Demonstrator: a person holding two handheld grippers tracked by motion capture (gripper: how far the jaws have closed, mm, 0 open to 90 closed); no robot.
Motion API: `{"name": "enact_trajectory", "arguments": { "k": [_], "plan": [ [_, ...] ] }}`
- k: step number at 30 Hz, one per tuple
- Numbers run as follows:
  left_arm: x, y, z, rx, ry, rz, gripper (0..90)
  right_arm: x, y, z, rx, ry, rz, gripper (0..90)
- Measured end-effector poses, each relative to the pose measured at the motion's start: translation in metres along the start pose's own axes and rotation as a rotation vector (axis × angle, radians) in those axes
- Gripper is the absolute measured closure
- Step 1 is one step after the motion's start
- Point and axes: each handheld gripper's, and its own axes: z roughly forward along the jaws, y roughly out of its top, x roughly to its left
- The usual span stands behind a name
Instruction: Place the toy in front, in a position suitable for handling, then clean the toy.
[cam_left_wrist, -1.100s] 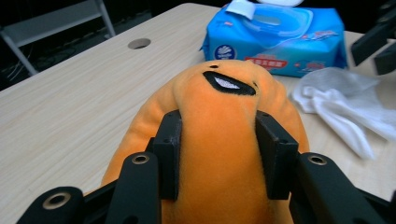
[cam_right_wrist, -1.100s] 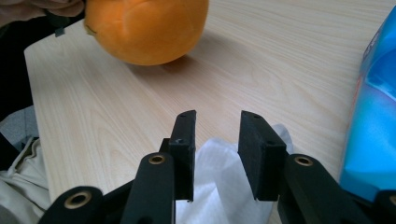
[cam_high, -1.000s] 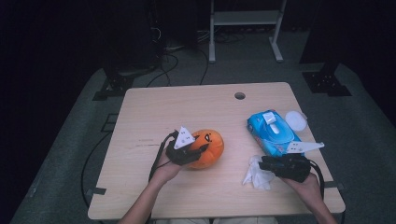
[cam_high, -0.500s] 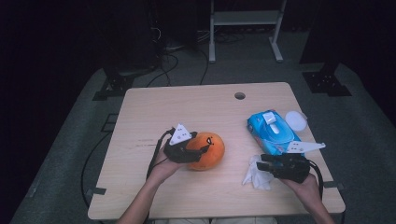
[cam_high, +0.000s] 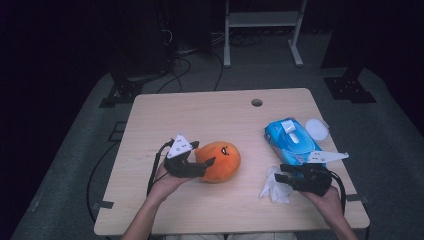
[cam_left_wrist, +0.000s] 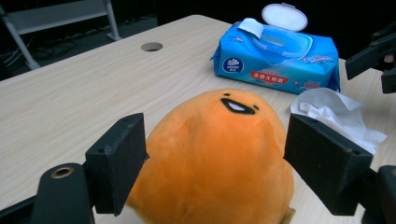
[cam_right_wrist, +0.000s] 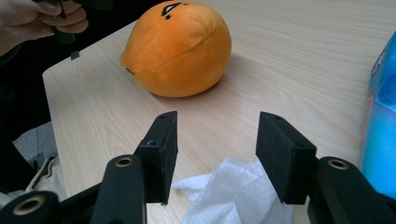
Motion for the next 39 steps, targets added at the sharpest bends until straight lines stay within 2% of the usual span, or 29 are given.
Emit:
{"name": "enact_trajectory", "arguments": {
  "k": [21, 31, 39],
  "plan": [
    [0.02, -0.038, -0.045, 0.01, 0.082, -0.071, 17.0, 0.003, 0.002, 0.007, 0.008, -0.005, 0.017, 40.4],
    [0.027, -0.057, -0.067, -0.026, 0.135, -0.121, 15.8, 0.006, 0.002, 0.01, 0.021, -0.004, 0.008, 39.4],
    [0.029, -0.065, -0.074, -0.033, 0.175, -0.127, 12.8, 0.005, 0.002, 0.004, 0.0, -0.008, 0.011, 38.8]
  ]
}}
